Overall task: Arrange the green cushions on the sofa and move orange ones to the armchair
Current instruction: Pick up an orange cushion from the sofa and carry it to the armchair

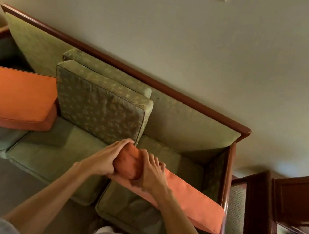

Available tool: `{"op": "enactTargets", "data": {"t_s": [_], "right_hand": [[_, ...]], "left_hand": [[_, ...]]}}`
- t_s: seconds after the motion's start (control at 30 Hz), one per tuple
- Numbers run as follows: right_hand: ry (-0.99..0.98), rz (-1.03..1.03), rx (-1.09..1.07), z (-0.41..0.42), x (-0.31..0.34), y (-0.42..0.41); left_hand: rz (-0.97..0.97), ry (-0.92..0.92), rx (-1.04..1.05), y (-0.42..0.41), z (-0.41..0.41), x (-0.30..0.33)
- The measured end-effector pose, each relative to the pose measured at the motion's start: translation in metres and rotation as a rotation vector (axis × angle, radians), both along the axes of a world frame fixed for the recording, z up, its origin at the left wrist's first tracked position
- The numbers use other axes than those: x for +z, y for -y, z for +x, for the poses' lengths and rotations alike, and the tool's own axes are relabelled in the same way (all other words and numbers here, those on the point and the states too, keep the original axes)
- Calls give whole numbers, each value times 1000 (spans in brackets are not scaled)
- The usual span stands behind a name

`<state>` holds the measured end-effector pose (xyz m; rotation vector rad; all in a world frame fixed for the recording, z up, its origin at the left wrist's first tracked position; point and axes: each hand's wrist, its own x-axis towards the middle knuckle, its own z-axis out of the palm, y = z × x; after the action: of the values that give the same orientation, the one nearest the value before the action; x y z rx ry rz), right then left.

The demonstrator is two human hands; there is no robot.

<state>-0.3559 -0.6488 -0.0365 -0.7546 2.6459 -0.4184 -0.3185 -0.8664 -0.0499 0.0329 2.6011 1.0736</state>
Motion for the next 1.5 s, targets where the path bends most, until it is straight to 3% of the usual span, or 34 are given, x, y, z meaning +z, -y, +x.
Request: {"op": "enactTargets", "data": {"t_s": [0.17,0.3,0.43,0.5,0.63,0.97,1.2,1.5], "right_hand": [[66,232,-80,-15,-39,-55],[103,280,-150,-12,-47,-88],[99,273,-168,-2,-48,-84],[82,256,-176,-1,-49,-83],[68,250,-151,0,-55,-84],[49,323,32,-7,-62,-61],[-19,326,-17,-35,-77,-44],[111,335,-185,-68,-63,-23]], "left_hand": [[-131,133,91,34,-4,-12],[-331,245,163,46,-7,-33],[-700,197,-4,3,-21,-34],[-755,107,-151,-22,-26,-39],[-742,23,-350,-88,-22,-48],[-621,35,-97,-114,-26,-65],[-603,-22,-88,-105,-39,-66],[-602,-57,-462,-73,-106,-56]]}}
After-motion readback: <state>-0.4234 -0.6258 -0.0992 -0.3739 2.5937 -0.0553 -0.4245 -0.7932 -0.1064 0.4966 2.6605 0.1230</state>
